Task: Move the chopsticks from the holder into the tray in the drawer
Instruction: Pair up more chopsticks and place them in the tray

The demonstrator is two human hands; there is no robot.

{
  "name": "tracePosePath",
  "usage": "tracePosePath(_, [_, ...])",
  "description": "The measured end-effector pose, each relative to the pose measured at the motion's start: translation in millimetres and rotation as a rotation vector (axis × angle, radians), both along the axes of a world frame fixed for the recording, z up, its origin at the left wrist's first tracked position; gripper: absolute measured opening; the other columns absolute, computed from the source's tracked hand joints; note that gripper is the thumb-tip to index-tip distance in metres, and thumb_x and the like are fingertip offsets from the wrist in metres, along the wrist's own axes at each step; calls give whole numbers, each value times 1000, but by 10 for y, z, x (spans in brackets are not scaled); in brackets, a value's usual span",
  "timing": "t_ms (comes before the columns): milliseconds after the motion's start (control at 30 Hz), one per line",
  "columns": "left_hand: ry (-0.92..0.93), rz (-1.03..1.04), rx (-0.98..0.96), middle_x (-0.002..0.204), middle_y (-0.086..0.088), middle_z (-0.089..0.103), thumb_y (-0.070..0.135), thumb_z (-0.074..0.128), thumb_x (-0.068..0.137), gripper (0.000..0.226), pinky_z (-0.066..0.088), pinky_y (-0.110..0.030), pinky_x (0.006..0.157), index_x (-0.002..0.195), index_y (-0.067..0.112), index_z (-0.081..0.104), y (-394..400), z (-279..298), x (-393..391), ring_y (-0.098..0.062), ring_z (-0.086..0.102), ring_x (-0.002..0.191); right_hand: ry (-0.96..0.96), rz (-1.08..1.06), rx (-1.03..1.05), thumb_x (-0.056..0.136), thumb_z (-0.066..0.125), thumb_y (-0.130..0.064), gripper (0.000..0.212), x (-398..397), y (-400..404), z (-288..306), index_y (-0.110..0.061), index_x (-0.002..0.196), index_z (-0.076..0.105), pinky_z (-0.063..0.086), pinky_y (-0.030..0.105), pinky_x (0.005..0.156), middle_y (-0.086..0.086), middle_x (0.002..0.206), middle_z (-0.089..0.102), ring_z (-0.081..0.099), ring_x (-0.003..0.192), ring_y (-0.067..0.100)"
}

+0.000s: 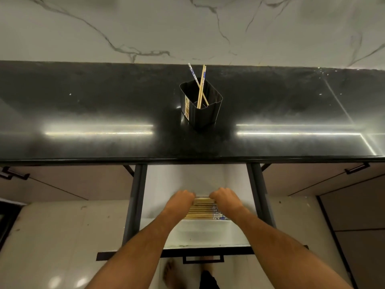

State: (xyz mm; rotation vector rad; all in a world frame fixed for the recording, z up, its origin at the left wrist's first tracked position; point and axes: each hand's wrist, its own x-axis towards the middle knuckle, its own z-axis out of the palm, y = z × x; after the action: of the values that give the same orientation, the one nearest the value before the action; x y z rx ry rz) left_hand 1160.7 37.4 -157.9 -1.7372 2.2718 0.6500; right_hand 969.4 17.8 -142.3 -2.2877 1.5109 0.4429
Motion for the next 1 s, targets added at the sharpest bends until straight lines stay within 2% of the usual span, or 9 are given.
tracePosePath(100, [-7, 42, 30, 106, -5, 74, 11, 61, 94, 23, 56, -35, 92, 112, 20, 73, 46, -203, -53, -25, 71, 95, 40, 31, -18, 89, 70, -11, 27, -37, 76, -239, -22, 114, 71, 59, 40, 86, 7, 102, 73, 71, 90, 28])
tracePosePath(167, [7, 63, 97, 107, -8, 75, 10, 60, 95, 23, 57, -34, 94, 111, 17, 75, 51, -320, -67, -25, 72, 95, 74, 68, -31, 88, 73, -17, 24, -46, 101, -361, -22, 111, 72, 56, 40, 91, 6, 102, 73, 70, 91, 28])
tracePosePath(267, [38, 71, 124, 105, -10, 74, 2, 54, 93, 26, 58, -35, 87, 105, 12, 75, 82, -461, -65, -27, 71, 94, 100, 104, -20, 88, 71, -19, 17, -37, 116, -484, -22, 104, 75, 55, 38, 92, 2, 101, 75, 71, 91, 25])
tracePosePath(400, [28, 68, 91, 108, -10, 73, 3, 55, 93, 25, 58, -35, 85, 105, 12, 75, 88, -552, -66, -27, 71, 95, 66, 86, 17, 90, 69, -14, 18, -33, 103, -581, -19, 105, 76, 56, 36, 91, 4, 102, 76, 72, 93, 25])
tracePosePath(567, [47, 88, 49, 116, -7, 72, 6, 60, 91, 27, 57, -35, 92, 113, 15, 73, 53, -527, -54, -24, 70, 100, 13, 47, -34, 90, 69, -19, 18, -60, 102, -604, -21, 107, 76, 57, 35, 90, 2, 103, 75, 71, 91, 22])
tracePosePath(767, [45, 96, 24, 127, -8, 66, 8, 58, 96, 27, 53, -36, 97, 120, 13, 67, 68, -558, -9, -25, 66, 109, 26, 61, -92, 84, 72, -16, 20, -99, 111, -557, -20, 104, 73, 57, 37, 85, 2, 101, 74, 70, 89, 23])
tracePosePath(933, [53, 128, -18, 139, -6, 58, 2, 64, 92, 46, 49, -35, 107, 135, 15, 57, 126, -625, -4, -23, 59, 122, 40, 68, -95, 88, 73, -18, 19, -114, 116, -585, -19, 108, 73, 57, 37, 88, 4, 105, 74, 70, 91, 23])
tracePosePath(1000, [53, 135, -33, 141, -5, 57, 4, 65, 92, 47, 47, -35, 109, 137, 15, 55, 144, -641, -8, -23, 57, 125, 36, 68, -90, 90, 72, -20, 20, -115, 113, -606, -19, 110, 73, 57, 37, 90, 5, 109, 73, 70, 93, 23])
